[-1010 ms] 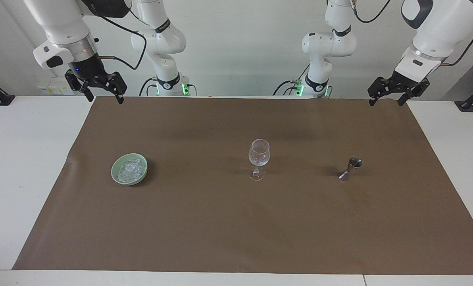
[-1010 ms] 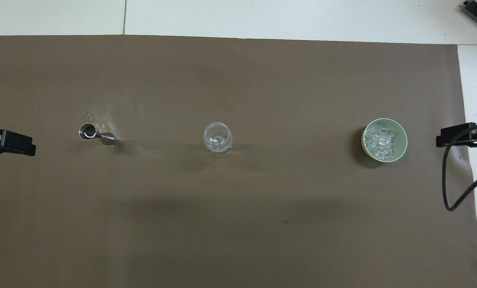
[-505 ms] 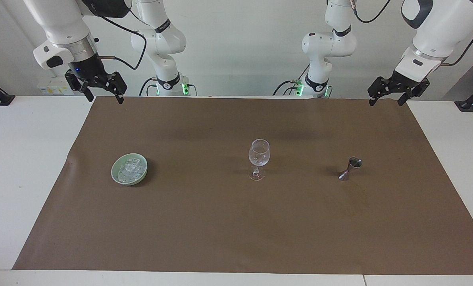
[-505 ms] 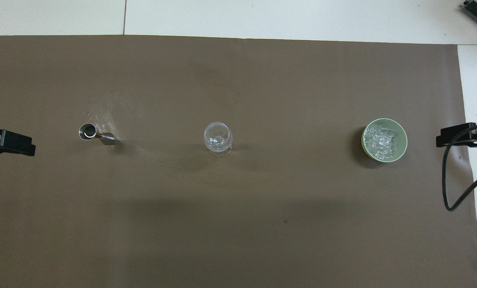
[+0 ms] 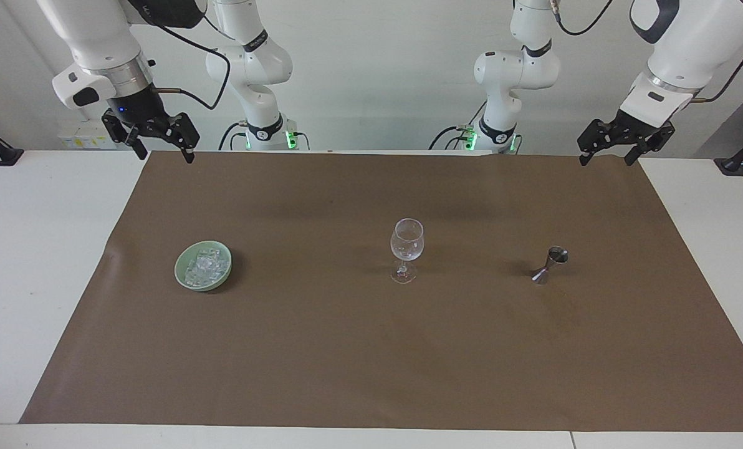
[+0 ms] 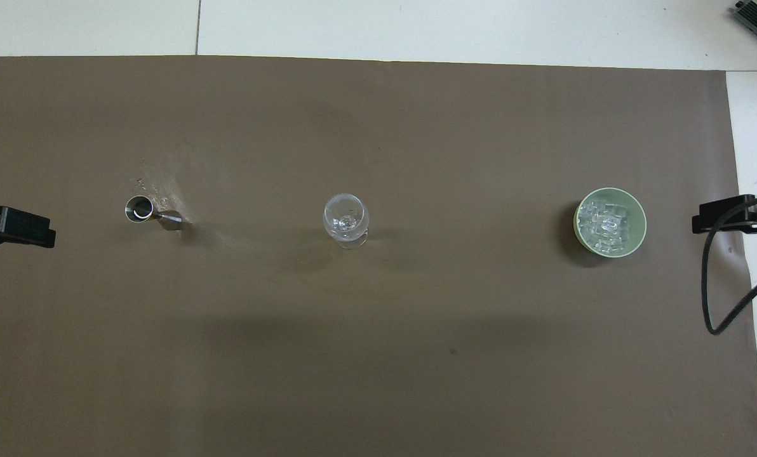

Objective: Pour wine and add ice with both arms

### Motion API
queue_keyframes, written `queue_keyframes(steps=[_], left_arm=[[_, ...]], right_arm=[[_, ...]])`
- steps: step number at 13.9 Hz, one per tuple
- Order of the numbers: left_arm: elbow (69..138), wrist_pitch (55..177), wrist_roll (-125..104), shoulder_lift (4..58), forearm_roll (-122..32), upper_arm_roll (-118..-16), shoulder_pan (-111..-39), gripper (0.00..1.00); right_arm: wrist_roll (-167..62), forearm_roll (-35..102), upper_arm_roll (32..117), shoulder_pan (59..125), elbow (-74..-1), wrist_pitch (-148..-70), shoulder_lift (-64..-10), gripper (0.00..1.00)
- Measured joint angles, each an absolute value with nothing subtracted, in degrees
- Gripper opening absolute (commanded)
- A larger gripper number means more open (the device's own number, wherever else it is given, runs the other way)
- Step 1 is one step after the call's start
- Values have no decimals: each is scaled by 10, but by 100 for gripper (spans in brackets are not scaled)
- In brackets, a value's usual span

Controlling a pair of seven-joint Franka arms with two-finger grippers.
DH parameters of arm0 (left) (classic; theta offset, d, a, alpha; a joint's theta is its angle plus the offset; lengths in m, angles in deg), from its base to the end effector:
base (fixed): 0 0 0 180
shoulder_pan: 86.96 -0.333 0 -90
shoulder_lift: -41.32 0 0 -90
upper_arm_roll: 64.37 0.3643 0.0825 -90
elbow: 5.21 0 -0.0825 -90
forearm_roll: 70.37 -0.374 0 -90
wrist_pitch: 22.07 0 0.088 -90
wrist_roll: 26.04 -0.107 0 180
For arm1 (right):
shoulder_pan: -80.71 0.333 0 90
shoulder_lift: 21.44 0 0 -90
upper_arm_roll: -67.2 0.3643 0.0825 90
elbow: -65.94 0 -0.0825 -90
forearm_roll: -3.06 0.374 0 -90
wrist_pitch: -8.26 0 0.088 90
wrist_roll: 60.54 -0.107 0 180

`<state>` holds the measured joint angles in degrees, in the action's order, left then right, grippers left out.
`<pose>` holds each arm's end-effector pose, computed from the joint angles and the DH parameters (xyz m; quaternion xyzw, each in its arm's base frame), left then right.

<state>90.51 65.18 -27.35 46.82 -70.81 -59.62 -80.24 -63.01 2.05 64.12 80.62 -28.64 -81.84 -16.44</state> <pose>0.5038 -0.0140 0.6730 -0.9992 0.0288 0.0261 0.0000 0.5119 -0.0318 0.6821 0.9988 -0.0491 0.0044 0.0065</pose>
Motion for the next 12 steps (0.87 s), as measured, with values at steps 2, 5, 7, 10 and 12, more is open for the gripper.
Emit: queue_keyframes(steps=[2, 5, 7, 10, 12], left_arm=[[905, 658, -271, 469, -708, -596, -803, 100], [905, 674, -212, 469, -708, -594, -813, 100], [906, 710, -125, 467, -707, -594, -816, 100], [908, 767, 20, 458, -659, -596, -816, 100], [909, 810, 116, 447, -602, -595, -816, 100]], right_arm=[[-630, 21, 641, 806, -286, -818, -164, 100], [-630, 21, 641, 806, -286, -818, -164, 100], [-630, 21, 641, 806, -286, -818, -164, 100], [-630, 21, 641, 806, -286, -818, -164, 100], [-630, 21, 641, 806, -286, -818, -164, 100]])
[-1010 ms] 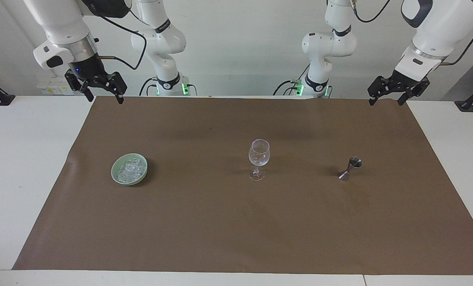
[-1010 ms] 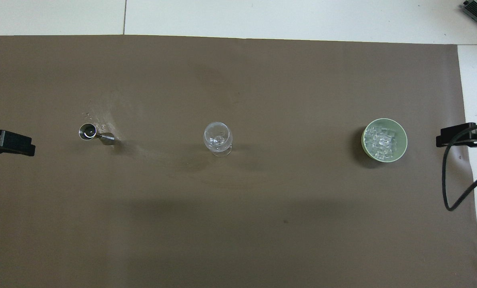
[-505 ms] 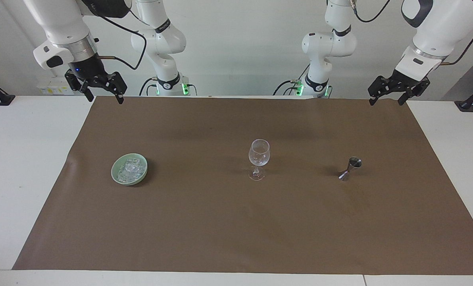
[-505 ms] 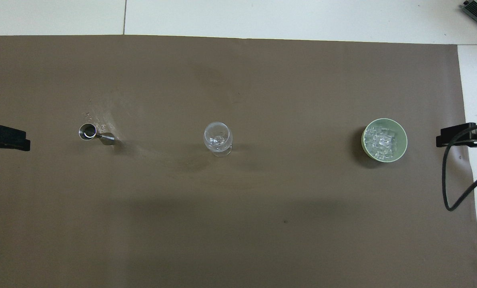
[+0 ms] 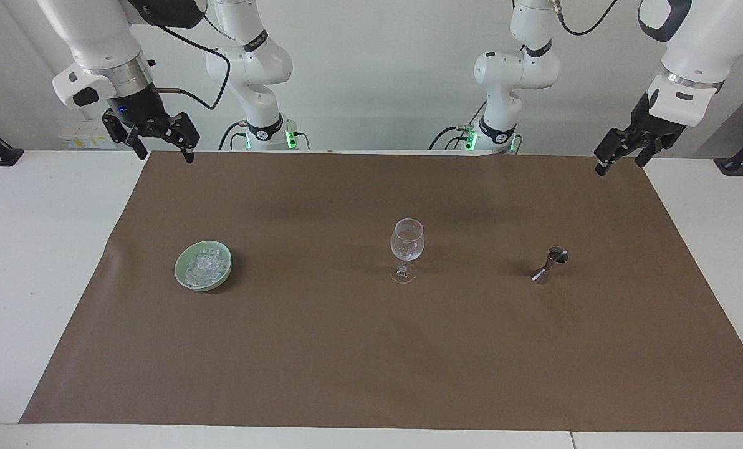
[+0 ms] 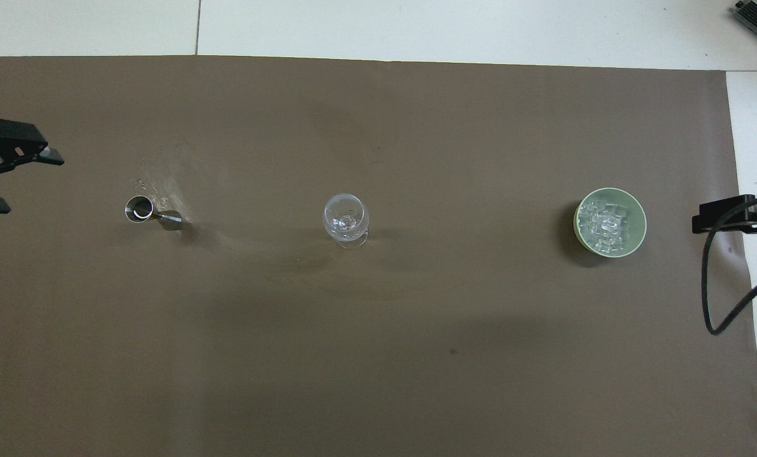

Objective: Pour wine and add ice with both arms
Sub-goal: 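Move the open left gripper toward the small silver bottle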

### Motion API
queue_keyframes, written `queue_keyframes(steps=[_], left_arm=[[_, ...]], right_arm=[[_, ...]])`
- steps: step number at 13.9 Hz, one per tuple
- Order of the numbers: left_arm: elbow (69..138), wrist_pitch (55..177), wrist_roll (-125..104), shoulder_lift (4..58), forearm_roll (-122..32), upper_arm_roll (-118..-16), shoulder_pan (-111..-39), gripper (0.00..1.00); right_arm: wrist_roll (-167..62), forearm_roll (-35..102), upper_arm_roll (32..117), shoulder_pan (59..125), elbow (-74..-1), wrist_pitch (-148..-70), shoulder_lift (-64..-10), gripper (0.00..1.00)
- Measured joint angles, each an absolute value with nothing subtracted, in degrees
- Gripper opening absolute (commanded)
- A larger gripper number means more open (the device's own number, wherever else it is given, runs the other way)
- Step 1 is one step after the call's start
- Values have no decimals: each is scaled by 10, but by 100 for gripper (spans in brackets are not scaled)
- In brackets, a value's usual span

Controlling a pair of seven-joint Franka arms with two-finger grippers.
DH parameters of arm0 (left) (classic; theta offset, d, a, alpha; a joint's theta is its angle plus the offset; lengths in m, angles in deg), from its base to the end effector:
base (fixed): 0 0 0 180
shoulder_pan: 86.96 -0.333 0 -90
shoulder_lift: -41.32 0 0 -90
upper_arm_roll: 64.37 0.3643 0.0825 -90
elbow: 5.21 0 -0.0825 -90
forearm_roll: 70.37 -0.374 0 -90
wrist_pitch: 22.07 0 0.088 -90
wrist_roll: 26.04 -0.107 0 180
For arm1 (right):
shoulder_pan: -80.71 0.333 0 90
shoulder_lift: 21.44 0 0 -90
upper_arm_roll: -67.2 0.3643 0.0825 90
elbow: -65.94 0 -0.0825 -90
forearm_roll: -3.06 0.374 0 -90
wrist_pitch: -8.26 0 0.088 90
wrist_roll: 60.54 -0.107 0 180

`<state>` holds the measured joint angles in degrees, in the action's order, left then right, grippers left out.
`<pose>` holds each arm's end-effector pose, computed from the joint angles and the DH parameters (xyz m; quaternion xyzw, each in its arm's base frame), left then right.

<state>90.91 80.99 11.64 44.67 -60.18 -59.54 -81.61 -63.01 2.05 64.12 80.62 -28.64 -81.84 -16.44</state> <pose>0.5443 -0.0182 0.6776 0.9362 0.3278 0.0547 0.1146 0.5119 -0.0318 0.6821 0.9988 -0.0491 0.0044 0.0065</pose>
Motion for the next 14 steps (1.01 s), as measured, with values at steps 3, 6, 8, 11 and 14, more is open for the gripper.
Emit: queue_keyframes(steps=[3, 6, 8, 11, 14], left_arm=[[910, 827, 207, 432, -532, -595, -820, 100], [911, 836, 267, 407, -472, -594, -821, 100], [913, 838, 284, 384, -459, -594, -822, 100], [914, 839, 290, 358, -438, -594, -822, 100], [916, 839, 300, 348, -410, -594, -822, 100]], right_arm=[[-630, 21, 641, 806, -286, -818, -164, 100], [-630, 21, 641, 806, -286, -818, -164, 100], [-630, 21, 641, 806, -286, -818, -164, 100], [-630, 21, 641, 806, -286, -818, -164, 100], [-630, 21, 641, 806, -286, -818, -164, 100]])
